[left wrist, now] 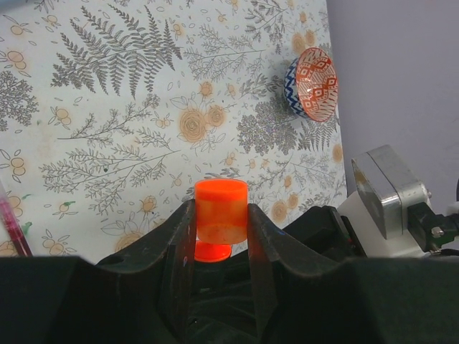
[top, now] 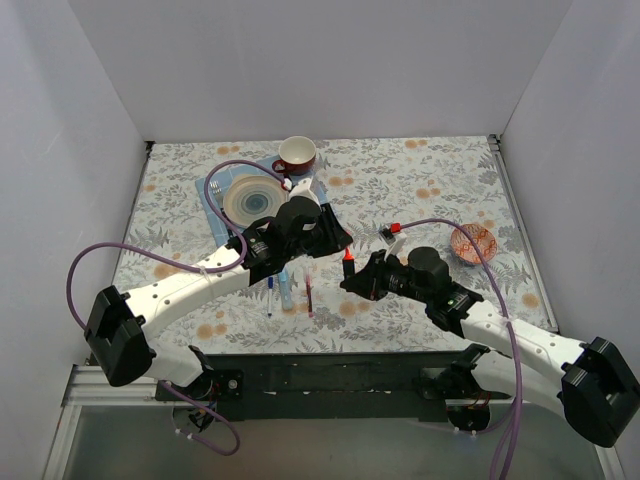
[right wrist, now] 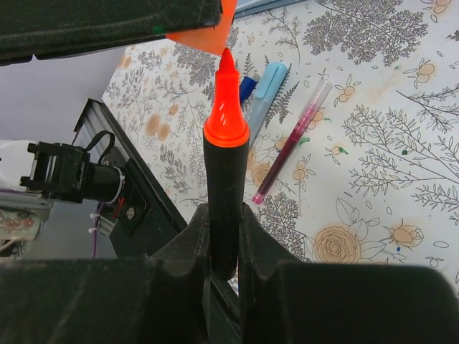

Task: Insert the pens into the pen caps

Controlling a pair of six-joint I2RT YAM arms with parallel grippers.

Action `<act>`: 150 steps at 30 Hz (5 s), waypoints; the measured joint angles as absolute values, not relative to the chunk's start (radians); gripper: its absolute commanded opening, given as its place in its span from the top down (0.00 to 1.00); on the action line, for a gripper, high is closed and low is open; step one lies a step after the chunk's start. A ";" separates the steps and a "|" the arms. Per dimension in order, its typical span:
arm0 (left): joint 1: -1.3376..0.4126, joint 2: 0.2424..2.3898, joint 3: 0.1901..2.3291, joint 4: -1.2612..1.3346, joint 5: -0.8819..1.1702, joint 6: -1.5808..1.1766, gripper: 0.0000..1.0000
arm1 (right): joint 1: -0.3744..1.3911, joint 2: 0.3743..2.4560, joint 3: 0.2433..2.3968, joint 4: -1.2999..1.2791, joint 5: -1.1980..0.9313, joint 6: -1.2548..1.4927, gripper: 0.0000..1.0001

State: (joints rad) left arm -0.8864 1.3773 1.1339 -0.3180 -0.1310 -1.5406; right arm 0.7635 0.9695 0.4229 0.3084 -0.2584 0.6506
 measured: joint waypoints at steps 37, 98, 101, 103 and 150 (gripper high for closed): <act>-0.886 1.386 1.174 -0.388 -0.164 -1.480 1.00 | 0.780 0.971 0.428 0.325 -0.280 0.659 0.99; -0.936 1.065 1.101 -0.095 0.398 -1.272 0.43 | 0.786 0.669 0.475 0.431 -0.596 0.636 0.99; -0.936 1.066 1.091 -0.076 0.411 -1.266 0.49 | 0.786 0.668 0.469 0.468 -0.615 0.656 0.99; -0.936 1.069 1.087 -0.075 0.412 -1.260 0.53 | 0.786 0.671 0.460 0.487 -0.628 0.666 0.99; -0.884 1.035 0.861 0.300 0.524 -1.347 1.00 | 0.785 0.765 0.651 0.189 -0.710 0.525 0.99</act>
